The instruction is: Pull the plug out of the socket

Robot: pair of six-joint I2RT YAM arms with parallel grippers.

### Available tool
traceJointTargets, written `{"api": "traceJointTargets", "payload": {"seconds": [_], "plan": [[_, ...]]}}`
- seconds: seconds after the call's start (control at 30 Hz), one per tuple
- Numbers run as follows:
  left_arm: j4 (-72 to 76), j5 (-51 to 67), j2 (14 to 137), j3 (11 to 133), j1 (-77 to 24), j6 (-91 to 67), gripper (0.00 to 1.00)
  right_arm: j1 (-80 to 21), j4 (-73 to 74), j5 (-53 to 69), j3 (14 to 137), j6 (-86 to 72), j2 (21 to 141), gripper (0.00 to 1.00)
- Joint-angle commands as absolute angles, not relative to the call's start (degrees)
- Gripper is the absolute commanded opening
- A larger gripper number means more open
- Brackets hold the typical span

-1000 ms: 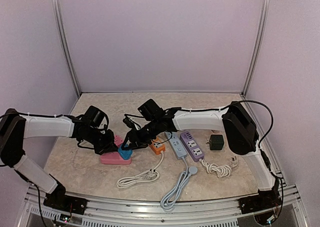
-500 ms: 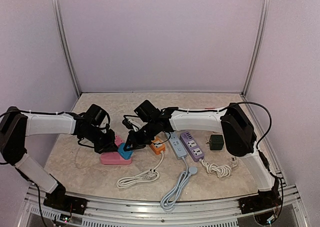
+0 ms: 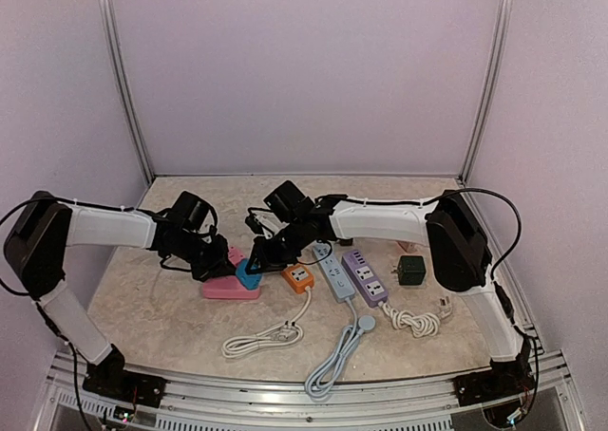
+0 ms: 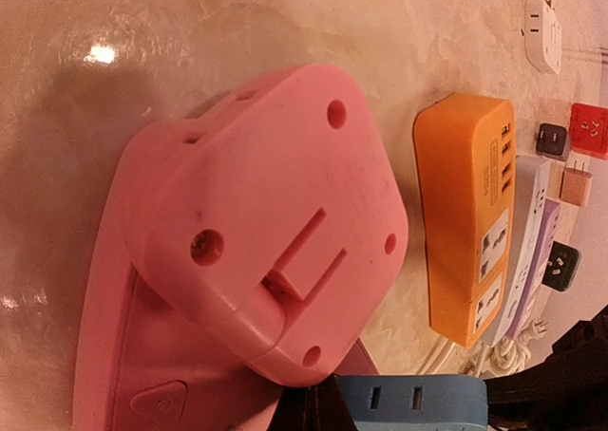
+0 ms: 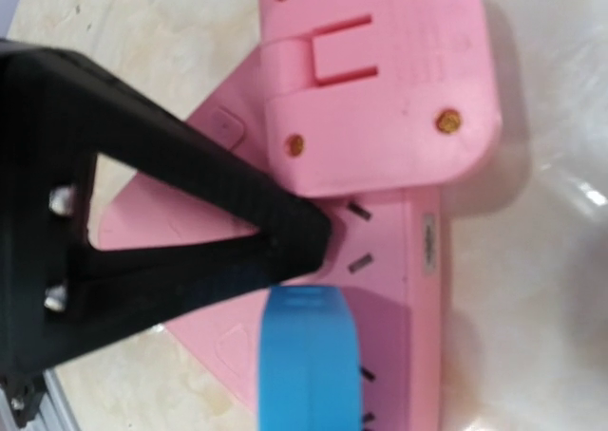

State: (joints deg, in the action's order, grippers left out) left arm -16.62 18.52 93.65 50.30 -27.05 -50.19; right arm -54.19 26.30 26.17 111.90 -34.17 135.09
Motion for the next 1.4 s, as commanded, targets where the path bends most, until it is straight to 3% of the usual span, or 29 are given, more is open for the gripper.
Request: {"api": "traceJointTargets", "payload": {"seconds": [0.0, 0.17, 0.33, 0.53, 0.7, 0.8, 1.37], "plan": [[-18.02, 16.55, 98.74, 47.89, -27.76, -52.3, 0.0, -52.6, 25.73, 22.64, 111.53, -33.24, 134.24, 0.09], [-15.93, 17.06, 100.24, 46.5, -28.24, -53.61, 0.0, -52.95, 22.75, 26.19, 110.99, -35.41, 135.6, 0.25], [-14.82, 17.09, 100.61, 45.86, -28.61, -54.36, 0.0, -52.99, 20.43, 27.29, 109.3, -37.29, 136.19, 0.29], [-14.16, 17.21, 100.96, 45.28, -28.54, -54.76, 0.0, -53.0, 18.25, 27.85, 106.54, -38.77, 135.95, 0.24], [-14.88, 16.91, 102.26, 45.02, -28.39, -54.62, 0.0, -52.54, 14.6, 28.76, 102.89, -40.49, 134.25, 0.05], [-14.83, 16.86, 103.01, 44.41, -28.3, -54.57, 0.0, -51.79, 7.38, 33.1, 99.12, -43.97, 132.6, 0.01], [-14.85, 16.18, 106.85, 42.77, -28.32, -54.2, 0.0, -49.49, -14.95, 43.56, 93.78, -56.36, 128.09, 0.0]]}}
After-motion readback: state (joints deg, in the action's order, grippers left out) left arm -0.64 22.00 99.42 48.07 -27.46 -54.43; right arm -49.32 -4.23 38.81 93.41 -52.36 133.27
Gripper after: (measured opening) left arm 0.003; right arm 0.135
